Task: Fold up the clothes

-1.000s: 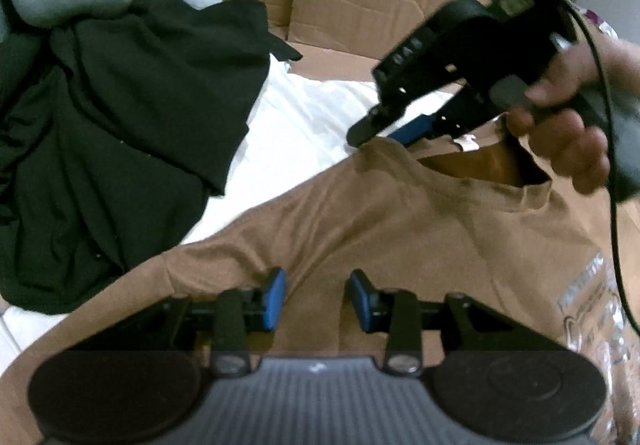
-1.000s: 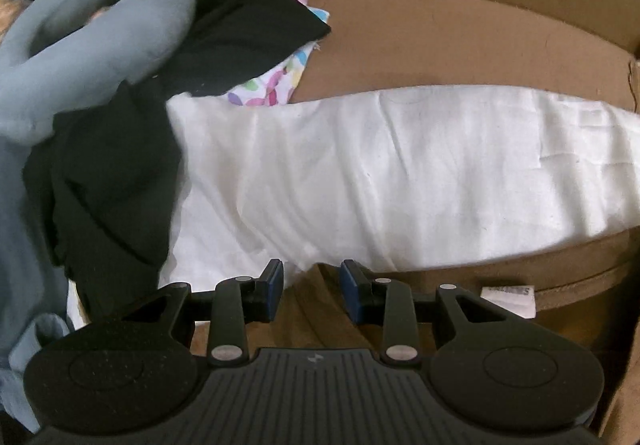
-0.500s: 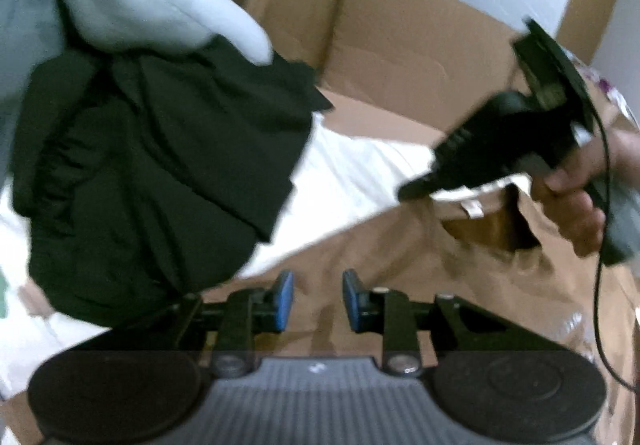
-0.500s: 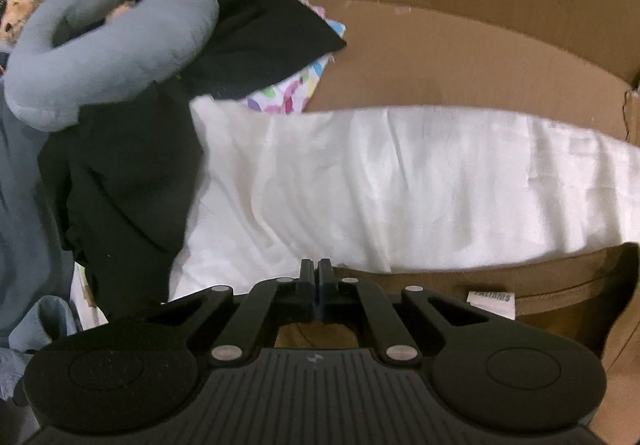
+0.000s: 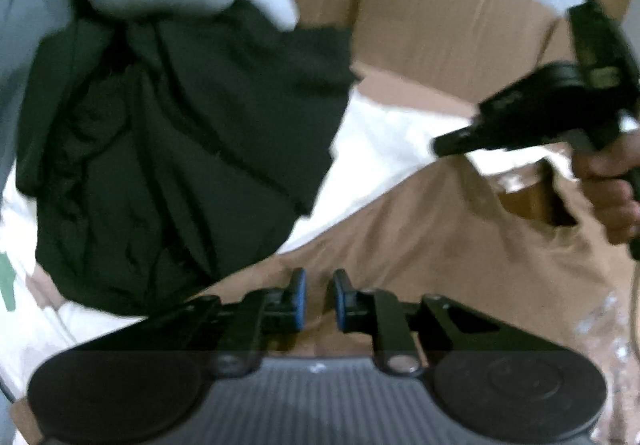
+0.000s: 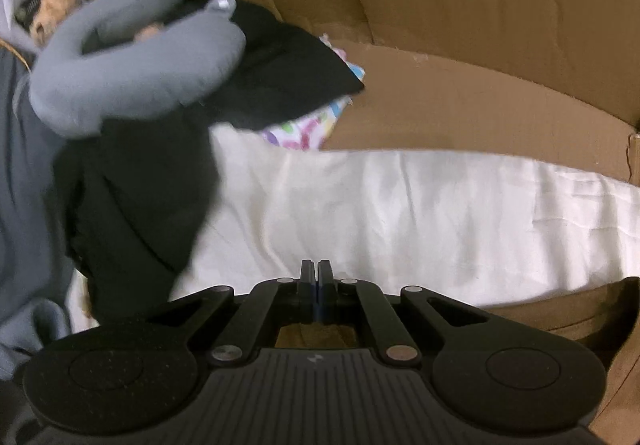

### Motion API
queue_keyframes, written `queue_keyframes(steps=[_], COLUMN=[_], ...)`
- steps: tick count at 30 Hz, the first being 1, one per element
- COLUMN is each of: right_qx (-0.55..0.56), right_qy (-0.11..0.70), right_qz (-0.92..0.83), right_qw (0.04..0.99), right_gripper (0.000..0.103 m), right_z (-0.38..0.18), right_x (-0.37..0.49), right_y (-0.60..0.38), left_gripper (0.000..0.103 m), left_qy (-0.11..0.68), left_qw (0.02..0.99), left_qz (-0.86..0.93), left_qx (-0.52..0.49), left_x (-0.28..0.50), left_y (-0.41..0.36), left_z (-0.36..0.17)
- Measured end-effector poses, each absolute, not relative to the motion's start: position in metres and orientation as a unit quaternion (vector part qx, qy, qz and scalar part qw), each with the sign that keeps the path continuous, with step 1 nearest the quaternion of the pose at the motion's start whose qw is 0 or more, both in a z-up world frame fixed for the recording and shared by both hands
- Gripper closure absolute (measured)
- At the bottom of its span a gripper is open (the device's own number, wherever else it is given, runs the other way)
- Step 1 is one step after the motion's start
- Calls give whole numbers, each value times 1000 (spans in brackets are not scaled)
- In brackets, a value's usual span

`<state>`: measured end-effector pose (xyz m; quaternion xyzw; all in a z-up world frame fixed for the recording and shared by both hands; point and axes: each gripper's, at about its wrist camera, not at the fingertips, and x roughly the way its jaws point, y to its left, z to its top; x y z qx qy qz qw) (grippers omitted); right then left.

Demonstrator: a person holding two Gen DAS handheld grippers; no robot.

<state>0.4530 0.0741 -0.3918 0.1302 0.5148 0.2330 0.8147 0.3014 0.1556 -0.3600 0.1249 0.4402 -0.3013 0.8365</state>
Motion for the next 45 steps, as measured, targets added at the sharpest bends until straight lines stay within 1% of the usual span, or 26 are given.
queue_keyframes(steps=[4,6,10,14,15,16,18,20,21,23,25,27,29,31,33,36,40,42,43,44,45], right_qx=[93,95,105,53,35,15,-26,-46,-55,-76,-98,-109,-112,-114,-115,-116,-116,-134,-143,-151,-149], right_qy=[512,495,464,451,453,458,470,474,476,474,469,472,475,478,481,486,500,504,501,498,500], right_qz=[218,222,259,302,309,312,310,307,305,306,306,301,303,306,309,313,305,313,310,306,301], right_qw=[826,835,841,838,835,832,826,824,823,822,823,821,819,816,812,808,802,793,795,797,798], right_gripper=[103,103,102,101,101,101,101,101,96,94,92,83,76,74,65,64,64,63,63,61,56], right_z=[-400,-393,-372,-368,-371,-376,-388,-395,-398,-401,-398,-393,-382,-366,-349,-325,-285,-254,-238,-223,-205], right_x=[450,447,433,405,397,391,380,370,365,355,345,337,328,320,312,300,283,274,269,264,260], right_y=[70,60,51,63,67,69,72,64,61,55,50,44,35,22,8,-12,-39,-52,-58,-64,-72], left_gripper=[92,92,90,81,79,75,72,64,62,58,57,56,43,40,39,37,29,28,24,18,15], left_qy=[449,450,442,440,441,444,455,456,457,461,470,477,485,490,494,497,495,497,497,495,494], left_qw=[835,835,839,837,835,830,820,816,814,810,804,798,793,790,787,786,790,786,783,782,780], left_qz=[-290,-286,-295,-302,-305,-309,-315,-318,-320,-320,-318,-318,-320,-320,-319,-311,-305,-312,-316,-320,-324], left_qx=[133,137,115,121,125,132,145,157,163,170,178,186,182,183,188,198,194,196,200,204,205], left_x=[306,307,299,290,287,283,277,268,263,257,251,246,244,244,240,232,217,209,205,200,195], left_y=[155,154,154,145,143,141,136,137,137,140,144,149,157,160,166,176,188,191,190,190,190], left_z=[-368,-369,-358,-356,-357,-360,-364,-366,-367,-368,-369,-367,-362,-353,-344,-324,-292,-277,-270,-261,-253])
